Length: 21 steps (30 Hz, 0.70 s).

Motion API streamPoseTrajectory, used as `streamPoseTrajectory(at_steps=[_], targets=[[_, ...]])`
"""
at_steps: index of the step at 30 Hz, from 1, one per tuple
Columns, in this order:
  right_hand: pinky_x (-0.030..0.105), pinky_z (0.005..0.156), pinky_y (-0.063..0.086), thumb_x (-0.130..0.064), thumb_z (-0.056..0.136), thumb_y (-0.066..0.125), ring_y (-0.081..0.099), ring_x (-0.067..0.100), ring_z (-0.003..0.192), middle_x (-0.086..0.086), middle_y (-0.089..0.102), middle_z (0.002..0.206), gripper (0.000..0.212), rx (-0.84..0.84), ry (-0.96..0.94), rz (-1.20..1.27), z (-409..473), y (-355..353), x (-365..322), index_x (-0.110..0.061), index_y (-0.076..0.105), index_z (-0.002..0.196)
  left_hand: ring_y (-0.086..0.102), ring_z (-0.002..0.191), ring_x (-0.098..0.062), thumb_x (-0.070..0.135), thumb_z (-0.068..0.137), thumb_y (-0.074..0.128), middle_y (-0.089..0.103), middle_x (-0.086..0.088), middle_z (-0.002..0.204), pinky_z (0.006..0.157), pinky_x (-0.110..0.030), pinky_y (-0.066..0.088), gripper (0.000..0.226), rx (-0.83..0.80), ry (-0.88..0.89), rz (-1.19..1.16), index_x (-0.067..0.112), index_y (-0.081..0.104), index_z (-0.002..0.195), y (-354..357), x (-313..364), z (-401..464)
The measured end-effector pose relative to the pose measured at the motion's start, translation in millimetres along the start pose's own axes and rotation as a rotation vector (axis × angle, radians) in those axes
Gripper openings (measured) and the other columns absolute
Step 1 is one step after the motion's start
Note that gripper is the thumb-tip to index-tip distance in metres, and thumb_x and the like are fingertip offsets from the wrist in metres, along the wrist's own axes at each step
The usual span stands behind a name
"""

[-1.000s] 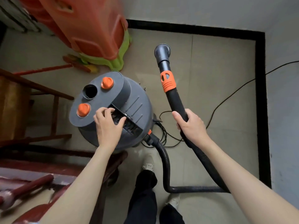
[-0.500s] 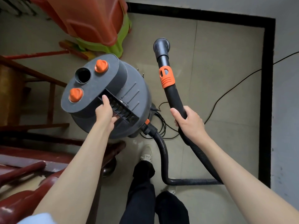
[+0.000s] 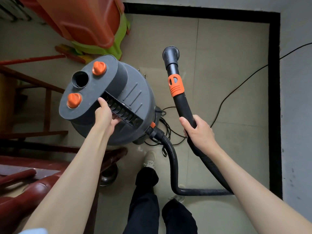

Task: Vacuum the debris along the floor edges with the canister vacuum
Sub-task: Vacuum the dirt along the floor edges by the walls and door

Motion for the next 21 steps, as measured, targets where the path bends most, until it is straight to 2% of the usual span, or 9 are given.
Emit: streamPoseTrajectory(at_steps=[6, 11, 13, 15, 17, 19, 21], targets=[[0.034, 0.076, 0.039, -0.057, 0.093, 0.046, 0.059, 0.023, 0.084, -0.005, 0.065, 0.077, 0.034, 0.017, 0.005, 0.018, 7.4, -0.1, 8.8, -0.028, 0.045, 0.076, 0.059, 0.104, -0.022, 0.043, 0.103, 0.025, 0.055, -0.007, 0.130, 0.090, -0.045, 0.051, 0.053, -0.034, 0.046, 0.067, 0.009, 0.036, 0.142, 18.9, -0.4, -1.8], [0.035, 0.077, 0.039, -0.057, 0.093, 0.046, 0.060, 0.024, 0.085, -0.004, 0.065, 0.078, 0.035, 0.024, -0.013, 0.042, 6.0, -7.7, 24.9, -0.027, 0.046, 0.077, 0.057, 0.112, -0.021, 0.037, 0.103, 0.035, 0.055, -0.008, 0.131, 0.090, -0.036, 0.051, 0.047, -0.065, 0.125, 0.086, 0.007, 0.040, 0.138, 27.3, -9.4, -26.0], [0.035, 0.079, 0.039, -0.057, 0.093, 0.046, 0.059, 0.025, 0.086, -0.005, 0.064, 0.078, 0.034, 0.025, -0.030, 0.038, 1.9, -15.5, 35.6, -0.028, 0.046, 0.076, 0.060, 0.110, -0.019, 0.037, 0.100, 0.043, 0.059, -0.005, 0.123, 0.081, -0.031, 0.053, 0.039, -0.107, 0.156, 0.112, 0.009, 0.048, 0.127, 28.8, -18.7, -42.0], [0.035, 0.078, 0.038, -0.058, 0.093, 0.046, 0.059, 0.025, 0.086, -0.005, 0.064, 0.078, 0.034, 0.023, -0.047, 0.026, -3.4, -24.4, 50.1, -0.028, 0.045, 0.076, 0.061, 0.108, -0.018, 0.037, 0.099, 0.047, 0.062, -0.005, 0.118, 0.085, -0.032, 0.054, 0.028, -0.096, 0.188, 0.135, 0.012, 0.057, 0.107, 26.4, -33.2, -58.4], [0.034, 0.077, 0.036, -0.058, 0.092, 0.046, 0.058, 0.025, 0.086, -0.005, 0.063, 0.078, 0.034, 0.027, -0.061, 0.020, -8.8, -34.2, 69.3, -0.027, 0.045, 0.078, 0.060, 0.108, -0.016, 0.037, 0.097, 0.050, 0.060, -0.006, 0.121, 0.093, -0.035, 0.052, 0.032, -0.011, 0.272, 0.190, 0.011, 0.058, 0.113, 23.1, -50.1, -74.7], [0.034, 0.076, 0.036, -0.058, 0.092, 0.046, 0.058, 0.025, 0.086, -0.005, 0.063, 0.079, 0.036, 0.041, -0.070, 0.016, -13.8, -43.9, 94.2, -0.024, 0.047, 0.080, 0.059, 0.105, -0.015, 0.036, 0.095, 0.054, 0.057, -0.005, 0.124, 0.091, -0.032, 0.052, 0.039, 0.086, 0.373, 0.237, 0.012, 0.052, 0.126, 24.6, -71.9, -95.9], [0.034, 0.075, 0.035, -0.058, 0.093, 0.046, 0.058, 0.025, 0.085, -0.004, 0.062, 0.078, 0.037, 0.059, -0.070, 0.018, -14.6, -49.8, 122.9, -0.023, 0.048, 0.083, 0.060, 0.103, -0.015, 0.032, 0.094, 0.057, 0.060, -0.001, 0.116, 0.092, -0.033, 0.051, 0.034, 0.081, 0.462, 0.298, 0.015, 0.053, 0.122, 40.6, -101.1, -113.4]])
Point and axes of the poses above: each hand's wrist, its own z-axis towards the middle knuckle, its own y-axis out of the palm, x = y × z, the point moved 6 cm from there along z, towards the middle knuckle
